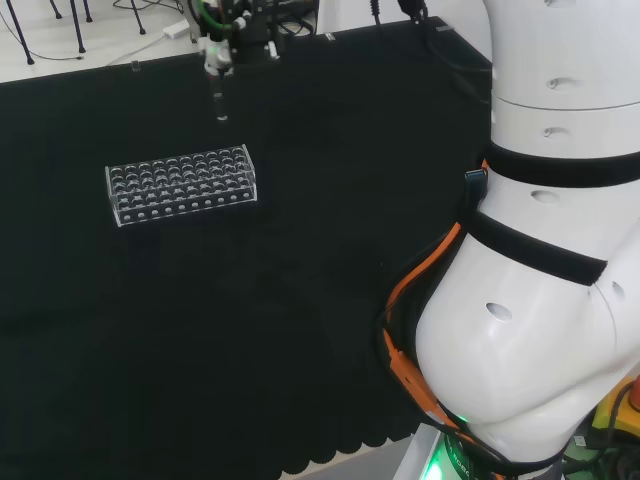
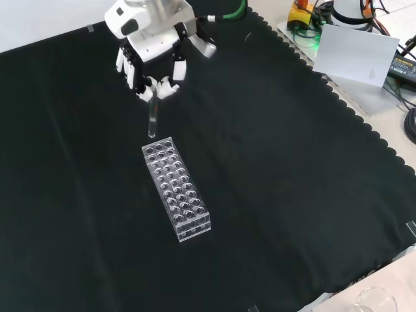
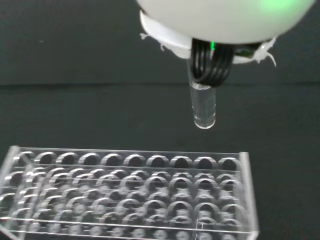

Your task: Shake the test tube.

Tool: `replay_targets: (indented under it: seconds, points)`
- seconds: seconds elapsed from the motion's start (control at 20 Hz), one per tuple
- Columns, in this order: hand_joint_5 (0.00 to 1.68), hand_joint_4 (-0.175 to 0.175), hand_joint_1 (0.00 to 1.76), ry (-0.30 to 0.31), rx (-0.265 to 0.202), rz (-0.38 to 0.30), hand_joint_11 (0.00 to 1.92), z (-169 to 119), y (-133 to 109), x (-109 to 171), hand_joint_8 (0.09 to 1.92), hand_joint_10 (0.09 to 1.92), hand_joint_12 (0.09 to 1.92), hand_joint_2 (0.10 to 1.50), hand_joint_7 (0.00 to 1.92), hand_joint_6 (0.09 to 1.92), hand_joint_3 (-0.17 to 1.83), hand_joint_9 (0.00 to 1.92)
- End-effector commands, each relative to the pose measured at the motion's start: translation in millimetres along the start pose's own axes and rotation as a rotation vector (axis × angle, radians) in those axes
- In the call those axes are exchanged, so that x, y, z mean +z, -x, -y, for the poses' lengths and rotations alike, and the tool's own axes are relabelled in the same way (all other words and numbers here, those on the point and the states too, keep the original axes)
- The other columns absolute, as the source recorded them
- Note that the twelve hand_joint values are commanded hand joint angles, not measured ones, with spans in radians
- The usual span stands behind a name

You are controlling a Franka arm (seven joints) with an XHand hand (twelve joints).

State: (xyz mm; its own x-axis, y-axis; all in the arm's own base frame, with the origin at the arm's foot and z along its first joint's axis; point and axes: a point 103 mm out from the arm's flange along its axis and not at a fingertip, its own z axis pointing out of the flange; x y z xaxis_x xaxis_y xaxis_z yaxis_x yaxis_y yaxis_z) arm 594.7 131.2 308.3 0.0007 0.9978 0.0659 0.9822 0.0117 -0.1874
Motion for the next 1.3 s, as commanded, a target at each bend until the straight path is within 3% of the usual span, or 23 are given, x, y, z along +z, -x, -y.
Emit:
replay_targets:
  seconds: [0.05, 0.3, 0.45, 0.6, 0.65, 0.8, 1.1, 1.3]
  points:
    - [1.22, -0.175, 1.44, -0.026, -0.125, -0.071, 0.9, 5.4, -71.5, 5.9, 0.87, 0.78, 1.21, 0.52, 1.36, 0.83, 0.9, 1.2]
    - [1.22, -0.175, 1.44, -0.03, -0.214, -0.113, 0.9, 9.2, -114.6, 2.0, 0.87, 0.78, 1.21, 0.52, 1.36, 0.83, 0.9, 1.2]
    - [1.22, -0.175, 1.44, -0.049, -0.237, -0.073, 0.9, 7.2, -130.0, 1.7, 0.87, 0.78, 1.21, 0.52, 1.36, 0.83, 0.9, 1.2]
    - [1.22, -0.175, 1.44, -0.021, -0.205, -0.103, 0.9, 13.5, -112.0, -7.6, 0.87, 0.78, 1.21, 0.52, 1.36, 0.83, 0.9, 1.2]
    - [1.22, -0.175, 1.44, -0.018, -0.207, -0.093, 0.9, 14.7, -105.3, -7.2, 0.87, 0.78, 1.21, 0.52, 1.36, 0.83, 0.9, 1.2]
    - [1.22, -0.175, 1.44, -0.029, -0.151, -0.048, 0.9, 0.8, -87.8, 4.3, 0.87, 0.78, 1.21, 0.52, 1.36, 0.83, 0.9, 1.2]
    - [1.22, -0.175, 1.44, -0.038, -0.027, 0.021, 0.9, -5.2, -12.7, 12.0, 0.87, 0.78, 1.21, 0.52, 1.36, 0.83, 0.9, 1.2]
    - [1.22, -0.175, 1.44, -0.032, 0.021, 0.05, 0.9, -2.6, 16.3, 9.7, 0.87, 0.78, 1.21, 0.52, 1.36, 0.83, 0.9, 1.2]
